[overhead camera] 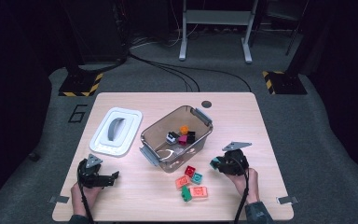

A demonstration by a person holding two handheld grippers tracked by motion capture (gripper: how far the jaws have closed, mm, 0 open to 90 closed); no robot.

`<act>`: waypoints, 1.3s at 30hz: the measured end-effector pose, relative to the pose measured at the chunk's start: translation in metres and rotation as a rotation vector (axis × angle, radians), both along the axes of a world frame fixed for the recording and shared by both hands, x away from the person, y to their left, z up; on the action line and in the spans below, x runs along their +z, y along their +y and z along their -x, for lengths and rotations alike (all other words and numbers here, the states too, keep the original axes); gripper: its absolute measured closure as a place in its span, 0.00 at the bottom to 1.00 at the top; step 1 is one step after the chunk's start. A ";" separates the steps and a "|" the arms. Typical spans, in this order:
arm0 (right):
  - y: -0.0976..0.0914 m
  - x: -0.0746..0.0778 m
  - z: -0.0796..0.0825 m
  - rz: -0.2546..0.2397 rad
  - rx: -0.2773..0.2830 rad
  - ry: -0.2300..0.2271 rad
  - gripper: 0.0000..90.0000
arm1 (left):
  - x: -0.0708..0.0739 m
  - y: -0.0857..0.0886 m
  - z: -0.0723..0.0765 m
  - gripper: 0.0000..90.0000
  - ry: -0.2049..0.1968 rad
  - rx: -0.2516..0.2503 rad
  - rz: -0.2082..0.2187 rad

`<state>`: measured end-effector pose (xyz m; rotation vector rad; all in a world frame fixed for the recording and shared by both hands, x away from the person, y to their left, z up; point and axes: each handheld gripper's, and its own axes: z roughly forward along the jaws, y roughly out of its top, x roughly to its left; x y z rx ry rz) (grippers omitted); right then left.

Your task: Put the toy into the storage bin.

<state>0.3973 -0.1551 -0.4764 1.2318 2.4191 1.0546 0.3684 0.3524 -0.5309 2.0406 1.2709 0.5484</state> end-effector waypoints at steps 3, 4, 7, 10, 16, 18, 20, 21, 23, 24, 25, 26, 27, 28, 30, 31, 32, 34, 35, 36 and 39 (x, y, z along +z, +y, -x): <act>-0.003 0.003 -0.008 0.002 -0.026 -0.007 0.75 | 0.000 0.000 0.000 0.03 -0.002 0.000 -0.001; -0.003 0.003 -0.008 0.002 -0.026 -0.007 0.75 | 0.000 0.000 0.000 0.03 -0.002 0.000 -0.001; -0.005 0.002 -0.017 0.010 -0.028 -0.021 0.75 | 0.000 0.000 0.000 0.03 0.000 0.000 0.000; -0.006 0.003 -0.020 0.006 -0.038 -0.020 0.75 | 0.000 0.000 0.000 0.03 0.000 0.000 0.000; -0.008 0.008 -0.029 0.011 -0.059 -0.033 0.75 | 0.000 0.000 0.000 0.03 0.000 0.000 0.000; -0.008 0.009 -0.031 0.010 -0.069 -0.028 0.75 | 0.000 0.000 0.000 0.03 -0.003 0.000 -0.001; -0.010 0.011 -0.034 0.009 -0.068 -0.036 0.75 | 0.000 0.000 0.000 0.03 -0.003 0.000 -0.001; -0.010 0.013 -0.037 0.005 -0.079 -0.038 0.75 | 0.000 0.000 0.000 0.03 0.000 0.000 0.000; -0.012 0.016 -0.041 0.005 -0.080 -0.048 0.75 | -0.001 -0.001 0.000 0.03 -0.005 0.009 0.011; -0.012 0.016 -0.041 0.005 -0.080 -0.048 0.75 | -0.001 -0.001 0.000 0.03 -0.005 0.009 0.011; -0.012 0.017 -0.042 0.002 -0.085 -0.048 0.75 | -0.001 -0.001 0.000 0.03 -0.007 0.008 0.009; -0.012 0.020 -0.044 0.005 -0.089 -0.051 0.75 | 0.000 -0.001 0.000 0.03 -0.004 0.008 0.009; -0.013 0.022 -0.046 0.008 -0.089 -0.058 0.75 | -0.001 -0.001 0.000 0.03 -0.007 0.008 0.008; -0.013 0.024 -0.047 0.009 -0.091 -0.065 0.75 | -0.001 -0.001 0.000 0.03 -0.007 0.009 0.009; -0.014 0.029 -0.050 0.013 -0.091 -0.073 0.75 | -0.001 -0.001 0.000 0.03 -0.007 0.008 0.009; -0.014 0.032 -0.052 0.013 -0.095 -0.075 0.75 | -0.001 -0.001 0.000 0.03 -0.007 0.008 0.009; -0.014 0.036 -0.053 0.014 -0.104 -0.079 0.75 | -0.001 -0.001 0.000 0.03 -0.007 0.007 0.008; -0.016 0.043 -0.057 0.015 -0.106 -0.087 0.75 | -0.001 -0.001 0.000 0.03 -0.007 0.007 0.008; -0.016 0.043 -0.057 0.015 -0.106 -0.087 0.75 | -0.001 -0.001 0.000 0.03 -0.007 0.007 0.008; -0.016 0.047 -0.061 0.019 -0.103 -0.099 0.75 | -0.001 -0.001 0.000 0.03 -0.007 0.007 0.007; -0.017 0.053 -0.064 0.019 -0.112 -0.098 0.75 | -0.001 -0.001 0.000 0.03 -0.007 0.007 0.008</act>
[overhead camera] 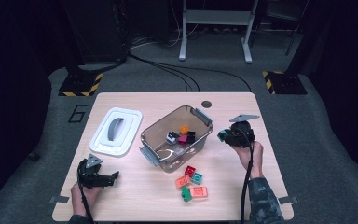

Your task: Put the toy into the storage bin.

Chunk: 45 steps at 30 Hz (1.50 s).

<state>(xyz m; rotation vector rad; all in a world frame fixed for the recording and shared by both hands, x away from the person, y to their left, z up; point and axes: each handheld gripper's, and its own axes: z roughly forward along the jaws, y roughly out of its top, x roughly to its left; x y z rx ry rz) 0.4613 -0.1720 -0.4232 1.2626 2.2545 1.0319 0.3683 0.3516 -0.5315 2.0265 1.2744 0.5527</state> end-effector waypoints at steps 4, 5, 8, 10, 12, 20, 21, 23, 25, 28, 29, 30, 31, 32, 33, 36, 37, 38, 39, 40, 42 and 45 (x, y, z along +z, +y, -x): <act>-0.001 0.006 -0.005 -0.001 -0.009 -0.008 0.75 | 0.000 0.000 0.000 0.03 0.000 0.000 0.000; -0.001 0.008 -0.006 -0.003 -0.015 -0.007 0.75 | 0.000 0.000 0.000 0.03 0.000 0.000 0.000; -0.002 0.015 -0.012 -0.006 -0.021 -0.018 0.75 | 0.000 0.000 0.000 0.03 0.000 0.000 0.000; -0.002 0.016 -0.012 -0.007 -0.024 -0.020 0.75 | 0.000 0.000 0.000 0.03 0.000 0.000 0.000; -0.002 0.022 -0.016 -0.005 -0.030 -0.029 0.75 | 0.000 0.000 0.000 0.03 0.000 0.000 0.000; -0.003 0.039 -0.024 -0.020 -0.050 -0.053 0.75 | 0.000 0.000 0.000 0.04 -0.001 0.001 0.001; -0.003 0.041 -0.025 -0.019 -0.052 -0.058 0.75 | 0.000 0.000 0.000 0.04 -0.001 0.001 0.001; -0.003 0.043 -0.026 -0.019 -0.051 -0.062 0.75 | 0.000 0.000 0.000 0.04 0.002 0.000 0.001; -0.003 0.047 -0.027 -0.018 -0.053 -0.071 0.75 | 0.000 0.000 0.000 0.04 0.001 0.001 0.002; -0.001 0.055 -0.028 -0.014 -0.053 -0.083 0.75 | 0.000 0.000 0.000 0.04 0.001 -0.001 0.000; 0.000 0.057 -0.029 -0.014 -0.050 -0.087 0.75 | 0.000 0.000 0.000 0.03 0.001 -0.001 0.000; 0.000 0.057 -0.029 -0.014 -0.050 -0.087 0.75 | 0.000 0.000 0.000 0.03 0.000 0.000 0.000; 0.002 0.060 -0.030 -0.015 -0.045 -0.096 0.75 | 0.000 0.000 0.000 0.04 0.000 0.000 0.001; 0.003 0.061 -0.030 -0.013 -0.041 -0.100 0.75 | 0.000 0.000 0.000 0.04 0.002 0.001 0.002; 0.005 0.063 -0.030 -0.012 -0.034 -0.101 0.75 | 0.000 0.000 0.000 0.04 0.001 0.001 0.002; 0.008 0.065 -0.030 -0.012 -0.027 -0.100 0.75 | 0.000 0.000 0.000 0.04 0.002 0.001 0.002; 0.009 0.066 -0.030 -0.011 -0.023 -0.102 0.75 | 0.001 0.001 0.000 0.04 0.006 -0.008 -0.008; 0.011 0.067 -0.030 -0.014 -0.023 -0.101 0.75 | 0.000 0.001 0.000 0.04 0.003 -0.007 -0.008; 0.012 0.068 -0.031 -0.009 -0.018 -0.104 0.75 | 0.000 0.001 0.000 0.04 0.004 -0.007 -0.008; 0.013 0.068 -0.031 -0.010 -0.016 -0.106 0.75 | 0.001 0.001 0.000 0.04 0.006 -0.007 -0.007; 0.015 0.070 -0.031 -0.016 -0.008 -0.105 0.75 | 0.001 0.001 0.000 0.04 0.006 -0.007 -0.007; 0.021 0.074 -0.029 -0.020 0.010 -0.110 0.75 | 0.001 0.001 0.000 0.04 0.005 -0.007 -0.007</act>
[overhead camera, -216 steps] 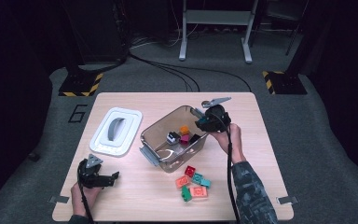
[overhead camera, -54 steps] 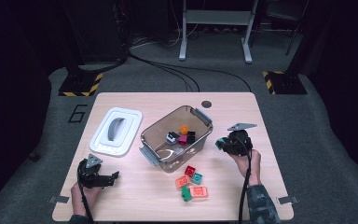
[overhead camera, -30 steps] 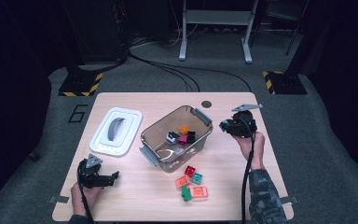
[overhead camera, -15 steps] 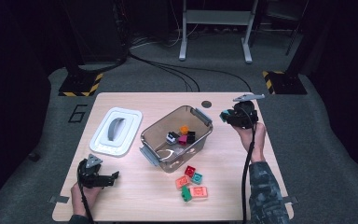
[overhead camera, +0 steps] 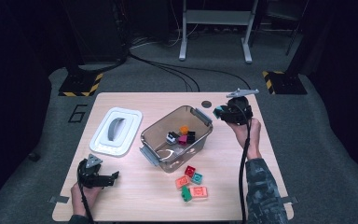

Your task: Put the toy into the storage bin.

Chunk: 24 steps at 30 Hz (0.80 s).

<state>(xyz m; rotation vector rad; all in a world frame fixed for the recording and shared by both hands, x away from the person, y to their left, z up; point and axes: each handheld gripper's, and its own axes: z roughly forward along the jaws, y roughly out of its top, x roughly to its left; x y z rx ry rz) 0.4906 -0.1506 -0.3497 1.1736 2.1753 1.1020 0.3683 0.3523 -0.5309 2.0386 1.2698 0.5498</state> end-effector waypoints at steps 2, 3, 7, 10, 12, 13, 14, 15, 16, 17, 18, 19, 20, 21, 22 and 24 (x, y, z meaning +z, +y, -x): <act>0.005 0.001 0.001 0.007 0.016 -0.006 0.75 | 0.000 0.000 0.000 0.04 0.000 0.000 0.000; 0.007 0.001 0.002 0.011 0.024 -0.005 0.75 | 0.000 0.000 0.000 0.04 0.001 0.000 0.000; 0.016 0.001 0.004 0.020 0.051 -0.002 0.75 | 0.000 0.000 0.000 0.04 0.000 0.000 0.001; 0.024 0.001 0.005 0.028 0.077 -0.003 0.75 | 0.000 0.000 0.000 0.04 0.000 0.000 0.001; 0.030 0.000 0.006 0.031 0.091 0.007 0.75 | 0.000 0.000 0.000 0.04 -0.002 0.000 0.000; 0.032 -0.001 0.007 0.034 0.097 0.007 0.75 | 0.000 0.000 0.000 0.04 -0.001 -0.001 0.001; 0.036 -0.002 0.008 0.042 0.110 0.010 0.75 | 0.000 0.000 0.000 0.04 -0.002 -0.001 0.000; 0.039 -0.003 0.008 0.051 0.118 0.008 0.75 | 0.000 0.000 0.000 0.04 -0.002 0.000 0.000; 0.044 -0.006 0.010 0.062 0.130 0.015 0.75 | 0.000 0.000 0.000 0.04 -0.002 -0.001 0.001; 0.045 -0.007 0.009 0.079 0.148 0.010 0.75 | 0.000 0.000 0.000 0.04 -0.002 -0.001 0.002; 0.045 -0.007 0.009 0.079 0.148 0.010 0.75 | 0.000 0.000 0.000 0.04 -0.002 -0.001 0.002; 0.048 -0.008 0.011 0.079 0.144 0.020 0.75 | 0.000 0.000 0.000 0.04 -0.003 0.000 0.001; 0.051 -0.011 0.011 0.092 0.158 0.027 0.75 | 0.000 0.000 0.000 0.04 -0.002 0.000 0.000; 0.055 -0.015 0.011 0.111 0.177 0.040 0.75 | 0.000 0.000 0.000 0.04 -0.002 0.000 0.001; 0.055 -0.015 0.011 0.111 0.177 0.040 0.75 | 0.000 0.000 0.000 0.04 -0.002 0.000 0.001; 0.058 -0.017 0.011 0.127 0.178 0.057 0.75 | 0.000 0.000 0.000 0.04 -0.003 0.000 0.000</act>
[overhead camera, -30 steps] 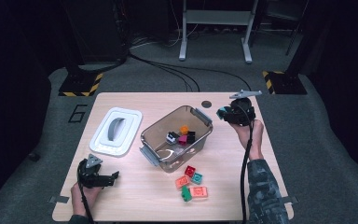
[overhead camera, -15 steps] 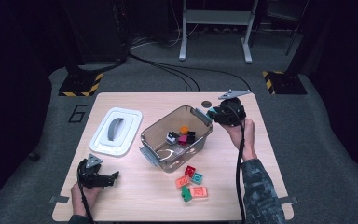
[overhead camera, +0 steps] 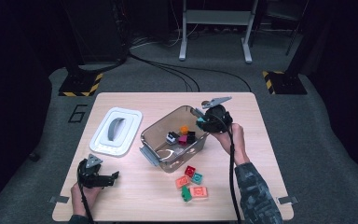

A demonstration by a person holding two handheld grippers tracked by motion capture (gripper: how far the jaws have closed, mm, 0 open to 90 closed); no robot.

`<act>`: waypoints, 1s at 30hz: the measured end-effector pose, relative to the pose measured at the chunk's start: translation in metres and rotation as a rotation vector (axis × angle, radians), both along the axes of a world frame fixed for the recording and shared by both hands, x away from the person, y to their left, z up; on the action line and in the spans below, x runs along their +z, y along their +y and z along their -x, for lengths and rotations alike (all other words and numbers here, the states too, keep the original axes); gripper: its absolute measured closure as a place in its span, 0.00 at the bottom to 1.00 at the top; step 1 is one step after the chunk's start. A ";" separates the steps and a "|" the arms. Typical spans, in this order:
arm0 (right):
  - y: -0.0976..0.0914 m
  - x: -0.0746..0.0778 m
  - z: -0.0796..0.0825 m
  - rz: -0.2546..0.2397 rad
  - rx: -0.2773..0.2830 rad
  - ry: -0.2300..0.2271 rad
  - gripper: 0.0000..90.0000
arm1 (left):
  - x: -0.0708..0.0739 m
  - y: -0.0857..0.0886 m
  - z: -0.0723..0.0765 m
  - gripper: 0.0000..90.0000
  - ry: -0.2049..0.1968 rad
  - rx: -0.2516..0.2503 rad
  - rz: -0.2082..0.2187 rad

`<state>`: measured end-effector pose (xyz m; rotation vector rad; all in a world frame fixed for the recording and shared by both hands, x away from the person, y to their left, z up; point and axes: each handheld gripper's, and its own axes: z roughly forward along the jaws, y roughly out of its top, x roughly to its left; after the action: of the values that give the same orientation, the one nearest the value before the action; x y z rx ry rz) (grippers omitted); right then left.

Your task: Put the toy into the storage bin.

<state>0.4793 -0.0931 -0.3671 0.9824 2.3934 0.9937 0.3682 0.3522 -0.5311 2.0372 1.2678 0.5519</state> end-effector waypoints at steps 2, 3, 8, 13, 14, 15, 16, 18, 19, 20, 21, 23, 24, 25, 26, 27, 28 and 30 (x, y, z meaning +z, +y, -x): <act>0.002 -0.005 -0.001 0.013 0.014 0.015 0.75 | 0.000 0.000 0.000 0.04 -0.005 0.003 0.002; 0.002 -0.007 0.000 0.021 0.018 0.027 0.75 | 0.000 0.000 0.000 0.04 -0.005 0.003 0.002; 0.003 -0.012 0.001 0.025 0.020 0.064 0.74 | 0.000 0.000 0.000 0.04 -0.005 0.002 0.003; 0.004 -0.015 0.002 0.048 0.031 0.073 0.74 | 0.000 0.000 0.000 0.04 -0.005 0.003 0.002; 0.005 -0.016 0.003 0.050 0.026 0.083 0.74 | 0.000 0.000 0.000 0.04 0.002 -0.001 0.000; 0.005 -0.017 0.003 0.050 0.026 0.082 0.74 | 0.000 0.000 0.000 0.04 0.001 0.000 0.000; 0.005 -0.018 0.002 0.055 0.028 0.090 0.74 | 0.000 0.000 0.000 0.04 0.001 0.000 0.000; 0.005 -0.018 0.002 0.059 0.027 0.091 0.74 | 0.000 0.000 0.000 0.04 0.003 -0.001 0.000; 0.005 -0.019 0.002 0.063 0.026 0.098 0.73 | 0.000 0.000 0.000 0.04 0.003 -0.001 0.000; 0.005 -0.019 0.002 0.065 0.027 0.099 0.72 | 0.000 0.000 0.000 0.04 0.003 -0.001 0.000; 0.006 -0.019 0.002 0.069 0.028 0.106 0.68 | 0.000 0.000 0.000 0.04 0.003 -0.001 0.000; 0.005 -0.019 0.002 0.071 0.024 0.107 0.63 | 0.000 0.000 0.000 0.04 0.001 -0.001 0.001; 0.005 -0.019 0.002 0.071 0.022 0.107 0.58 | 0.000 0.000 0.000 0.04 0.001 -0.001 0.001; 0.004 -0.018 0.003 0.070 0.017 0.106 0.53 | 0.000 0.000 0.000 0.04 0.001 -0.001 0.001; 0.003 -0.017 0.004 0.067 0.007 0.097 0.48 | 0.000 0.000 0.000 0.04 0.001 -0.001 0.001; 0.003 -0.017 0.004 0.067 0.007 0.097 0.48 | 0.000 0.000 0.000 0.04 0.001 -0.001 0.001; 0.002 -0.016 0.005 0.059 0.008 0.091 0.44 | 0.000 0.000 0.000 0.04 0.001 -0.001 0.002; -0.003 -0.014 0.009 0.038 0.000 0.077 0.33 | 0.000 0.000 0.000 0.04 0.000 0.000 0.002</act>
<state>0.4702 -0.0963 -0.3806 1.0246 2.4650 0.9221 0.3681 0.3521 -0.5312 2.0357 1.2678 0.5502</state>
